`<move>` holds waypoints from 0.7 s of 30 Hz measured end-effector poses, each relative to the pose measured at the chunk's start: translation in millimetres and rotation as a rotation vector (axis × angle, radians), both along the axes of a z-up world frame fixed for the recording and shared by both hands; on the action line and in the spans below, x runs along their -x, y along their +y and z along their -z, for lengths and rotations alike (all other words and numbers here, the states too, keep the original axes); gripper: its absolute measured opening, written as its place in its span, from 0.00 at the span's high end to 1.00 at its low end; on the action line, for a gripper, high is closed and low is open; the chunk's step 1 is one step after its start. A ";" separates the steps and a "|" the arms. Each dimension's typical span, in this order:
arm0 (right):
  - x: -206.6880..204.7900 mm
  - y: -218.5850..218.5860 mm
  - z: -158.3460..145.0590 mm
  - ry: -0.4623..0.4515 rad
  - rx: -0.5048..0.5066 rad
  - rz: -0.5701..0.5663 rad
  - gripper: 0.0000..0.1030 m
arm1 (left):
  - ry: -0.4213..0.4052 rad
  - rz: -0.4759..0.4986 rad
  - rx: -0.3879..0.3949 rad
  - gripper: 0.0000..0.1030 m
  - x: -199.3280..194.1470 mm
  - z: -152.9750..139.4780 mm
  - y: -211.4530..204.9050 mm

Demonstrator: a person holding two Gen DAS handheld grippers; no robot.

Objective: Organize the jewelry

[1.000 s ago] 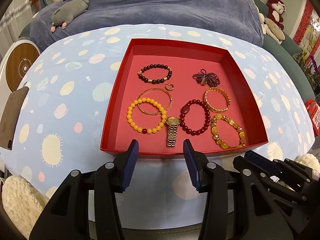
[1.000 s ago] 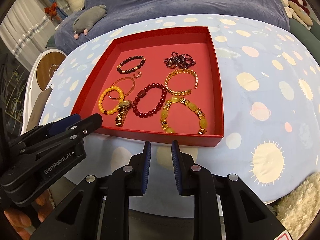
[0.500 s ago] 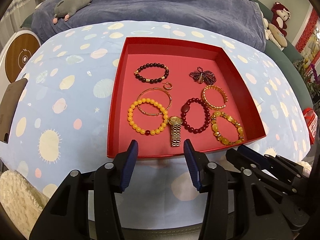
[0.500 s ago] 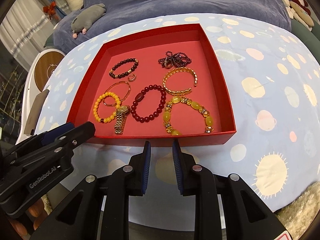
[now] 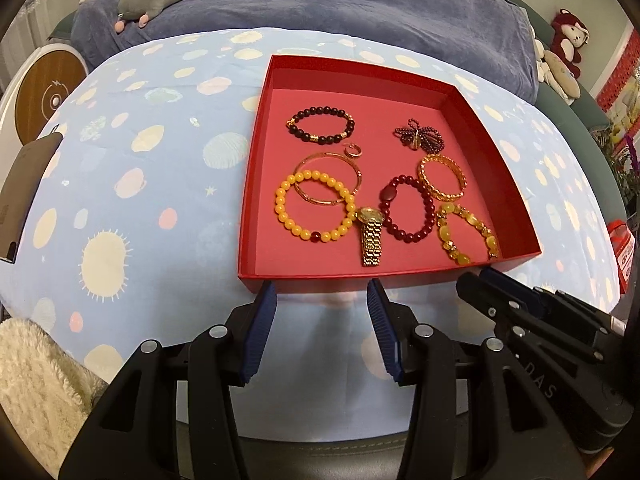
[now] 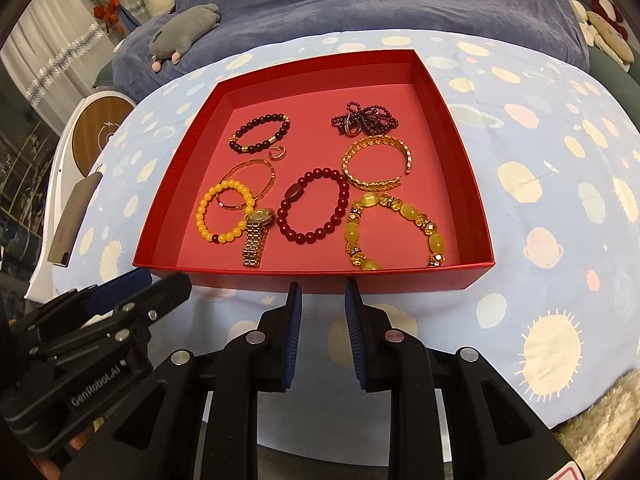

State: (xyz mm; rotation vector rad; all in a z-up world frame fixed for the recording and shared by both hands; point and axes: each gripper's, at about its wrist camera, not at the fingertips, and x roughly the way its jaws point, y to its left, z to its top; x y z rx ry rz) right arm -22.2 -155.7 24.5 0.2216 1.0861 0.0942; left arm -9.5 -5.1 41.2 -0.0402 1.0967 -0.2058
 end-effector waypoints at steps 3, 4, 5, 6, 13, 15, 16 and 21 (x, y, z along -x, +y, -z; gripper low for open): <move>-5.8 0.8 2.7 0.000 -0.004 0.005 0.77 | -0.008 -0.003 -0.015 0.57 -8.9 2.9 0.3; -7.7 1.6 3.4 -0.002 -0.002 0.005 0.77 | -0.010 -0.005 -0.017 0.57 -11.5 3.7 1.1; -10.6 2.8 3.9 -0.005 0.001 0.002 0.77 | -0.010 -0.009 -0.010 0.57 -15.1 4.0 2.2; -13.6 3.8 4.4 -0.008 0.007 -0.001 0.77 | -0.011 -0.014 -0.007 0.57 -18.2 4.3 3.1; -40.4 -2.9 3.8 -0.020 0.014 0.027 0.77 | -0.029 -0.018 -0.011 0.57 -39.3 3.0 -1.2; -41.9 -3.5 1.4 -0.026 0.012 0.027 0.77 | -0.033 -0.024 -0.011 0.57 -43.0 2.1 -1.1; -41.5 -3.4 -0.3 -0.029 0.012 0.026 0.77 | -0.034 -0.027 -0.007 0.57 -43.8 1.3 -0.4; -29.9 -2.1 -11.9 -0.047 -0.003 0.032 0.77 | -0.051 -0.028 0.005 0.57 -39.9 -11.6 -2.0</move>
